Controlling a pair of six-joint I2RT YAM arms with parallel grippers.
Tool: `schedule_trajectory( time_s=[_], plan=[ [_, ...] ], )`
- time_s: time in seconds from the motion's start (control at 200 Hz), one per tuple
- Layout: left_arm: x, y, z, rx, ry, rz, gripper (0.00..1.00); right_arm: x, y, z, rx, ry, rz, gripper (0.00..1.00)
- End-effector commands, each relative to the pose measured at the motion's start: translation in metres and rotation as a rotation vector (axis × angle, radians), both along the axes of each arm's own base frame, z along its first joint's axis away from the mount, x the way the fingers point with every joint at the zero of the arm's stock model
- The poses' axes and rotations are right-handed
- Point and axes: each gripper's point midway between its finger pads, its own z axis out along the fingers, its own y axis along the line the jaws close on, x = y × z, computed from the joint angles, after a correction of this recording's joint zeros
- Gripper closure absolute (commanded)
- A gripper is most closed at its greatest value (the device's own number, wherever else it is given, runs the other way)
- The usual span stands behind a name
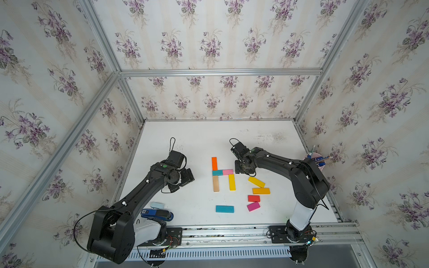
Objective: Assemble the letter h with building blocks
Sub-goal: Assemble the building block at the center of the board.
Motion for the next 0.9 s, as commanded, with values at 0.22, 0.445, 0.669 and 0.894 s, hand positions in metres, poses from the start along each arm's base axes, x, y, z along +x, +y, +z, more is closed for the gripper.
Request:
schedule_trajectory(
  time_s=[0.22, 0.445, 0.669, 0.894],
  plan=[
    [0.002, 0.001, -0.002, 0.006, -0.005, -0.002, 0.14, -0.017, 0.007, -0.011, 0.028, 0.042, 0.014, 0.43],
    [0.004, 0.000, -0.001, 0.008, -0.007, -0.007, 0.14, -0.019, 0.013, -0.018, 0.038, 0.058, 0.027, 0.43],
    [0.004, 0.000, -0.002, 0.008, -0.004, -0.005, 0.14, -0.020, 0.019, -0.019, 0.041, 0.063, 0.049, 0.43],
    [0.004, 0.000, -0.001, 0.008, -0.006, -0.007, 0.14, -0.021, 0.015, -0.022, 0.020, 0.065, 0.038, 0.43]
  ],
)
